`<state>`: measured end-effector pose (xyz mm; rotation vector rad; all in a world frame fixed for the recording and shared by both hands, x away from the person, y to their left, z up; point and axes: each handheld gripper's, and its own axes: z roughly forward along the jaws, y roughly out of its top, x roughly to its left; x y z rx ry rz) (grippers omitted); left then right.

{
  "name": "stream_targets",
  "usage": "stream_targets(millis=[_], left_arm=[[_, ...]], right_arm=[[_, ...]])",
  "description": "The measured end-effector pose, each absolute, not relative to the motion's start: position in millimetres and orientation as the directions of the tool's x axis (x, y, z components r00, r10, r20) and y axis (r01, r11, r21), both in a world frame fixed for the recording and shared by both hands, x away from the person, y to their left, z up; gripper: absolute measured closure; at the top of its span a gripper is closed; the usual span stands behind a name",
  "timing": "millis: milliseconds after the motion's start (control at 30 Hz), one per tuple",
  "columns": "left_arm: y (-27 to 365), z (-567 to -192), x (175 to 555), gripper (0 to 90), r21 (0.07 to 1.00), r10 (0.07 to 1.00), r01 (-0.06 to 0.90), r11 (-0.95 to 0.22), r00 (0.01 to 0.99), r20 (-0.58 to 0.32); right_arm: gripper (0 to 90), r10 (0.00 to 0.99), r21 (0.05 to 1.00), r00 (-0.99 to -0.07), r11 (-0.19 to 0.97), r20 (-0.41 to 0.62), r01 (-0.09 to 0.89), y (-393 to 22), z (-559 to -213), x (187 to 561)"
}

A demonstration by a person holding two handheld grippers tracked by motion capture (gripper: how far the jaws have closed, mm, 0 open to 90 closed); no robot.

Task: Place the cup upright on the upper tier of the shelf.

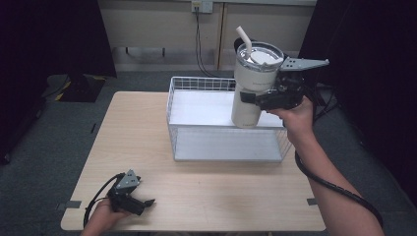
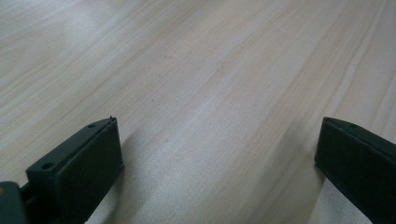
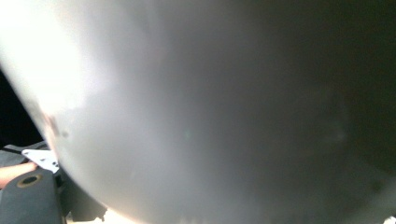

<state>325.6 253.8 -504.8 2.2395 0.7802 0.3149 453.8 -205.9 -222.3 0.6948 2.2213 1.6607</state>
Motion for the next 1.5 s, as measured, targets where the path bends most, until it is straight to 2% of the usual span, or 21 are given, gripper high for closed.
stream_targets(millis=[867, 1500], left_arm=[[253.8, -504.8, 325.6, 0.1, 0.712, 0.618, 0.439, -0.548, 0.786, -0.009], [253.9, -504.8, 325.7, 0.1, 0.712, 0.618, 0.439, -0.548, 0.786, -0.009]], right_arm=[[9.7, 0.623, 0.965, -0.78, 0.171, 0.049, 0.197, -200.7, -226.1, 474.6], [9.7, 0.666, 0.961, -0.745, 0.178, 0.039, 0.21, -189.8, -235.4, 490.6]])
